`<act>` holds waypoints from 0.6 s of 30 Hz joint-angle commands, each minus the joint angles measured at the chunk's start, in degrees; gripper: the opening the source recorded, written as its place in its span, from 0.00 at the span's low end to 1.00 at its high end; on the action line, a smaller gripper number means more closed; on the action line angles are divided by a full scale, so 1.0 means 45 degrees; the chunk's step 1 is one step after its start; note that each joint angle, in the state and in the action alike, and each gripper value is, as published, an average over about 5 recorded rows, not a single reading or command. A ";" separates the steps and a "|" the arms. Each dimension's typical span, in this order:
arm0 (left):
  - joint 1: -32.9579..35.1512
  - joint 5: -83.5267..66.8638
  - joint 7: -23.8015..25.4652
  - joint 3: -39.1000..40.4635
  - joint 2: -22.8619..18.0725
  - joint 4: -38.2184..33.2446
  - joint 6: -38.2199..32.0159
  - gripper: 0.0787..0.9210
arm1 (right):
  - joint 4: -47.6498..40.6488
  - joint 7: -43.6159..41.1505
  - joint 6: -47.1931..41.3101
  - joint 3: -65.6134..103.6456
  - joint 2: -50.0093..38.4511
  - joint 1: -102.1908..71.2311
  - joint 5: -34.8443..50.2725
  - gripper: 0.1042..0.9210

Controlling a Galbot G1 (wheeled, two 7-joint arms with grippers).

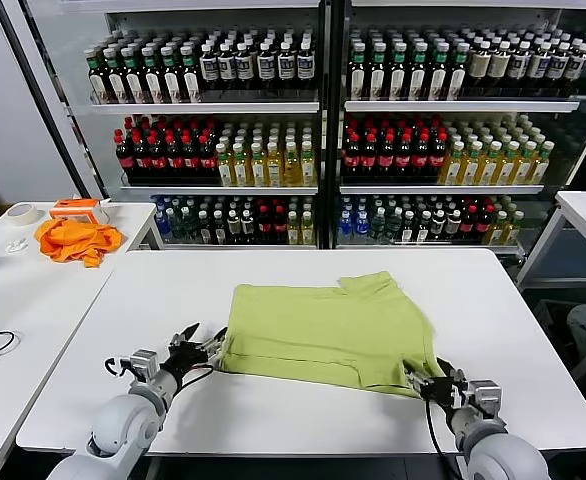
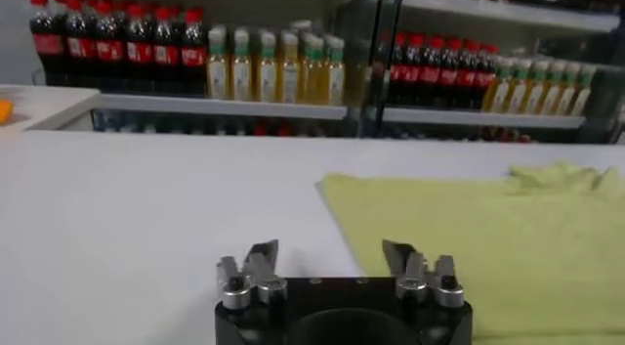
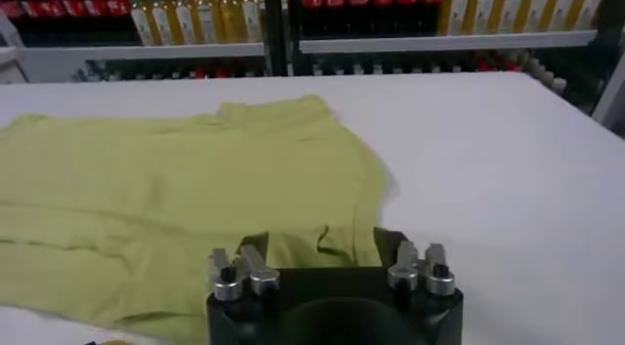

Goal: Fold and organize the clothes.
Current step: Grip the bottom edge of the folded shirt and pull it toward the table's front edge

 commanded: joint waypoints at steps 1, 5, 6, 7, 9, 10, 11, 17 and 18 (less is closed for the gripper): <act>0.1128 0.0108 -0.0894 0.0013 0.0018 -0.1919 0.2419 0.86 | 0.0080 -0.0133 0.0663 0.0196 -0.0052 -0.0920 -0.0538 0.88; 0.1260 0.0523 -0.1082 0.0050 -0.0025 -0.1938 0.2916 0.88 | -0.0281 -0.0140 0.1030 0.0117 0.0158 -0.0775 -0.0471 0.88; 0.1281 0.0595 -0.1110 0.0041 -0.0045 -0.1947 0.2977 0.88 | -0.0346 -0.0168 0.1120 0.0079 0.0222 -0.0751 -0.0432 0.87; 0.1290 0.0621 -0.1136 0.0036 -0.0061 -0.1951 0.3027 0.88 | -0.0379 -0.0188 0.1185 0.0042 0.0275 -0.0741 -0.0390 0.85; 0.1273 0.0615 -0.1166 0.0045 -0.0070 -0.1903 0.3072 0.88 | -0.0394 -0.0188 0.1266 -0.0014 0.0337 -0.0729 -0.0344 0.80; 0.1254 0.0598 -0.1170 0.0058 -0.0068 -0.1855 0.3084 0.87 | -0.0398 -0.0183 0.1306 -0.0033 0.0353 -0.0710 -0.0332 0.76; 0.1233 0.0575 -0.1174 0.0072 -0.0066 -0.1810 0.3097 0.86 | -0.0400 -0.0174 0.1325 -0.0042 0.0362 -0.0687 -0.0315 0.73; 0.1201 0.0572 -0.1112 0.0197 -0.0068 -0.1687 0.3092 0.68 | -0.0424 -0.0139 0.1275 -0.0093 0.0331 -0.0622 -0.0264 0.52; 0.1183 0.0600 -0.1094 0.0225 -0.0063 -0.1652 0.3082 0.65 | -0.0411 -0.0136 0.1270 -0.0099 0.0328 -0.0627 -0.0266 0.48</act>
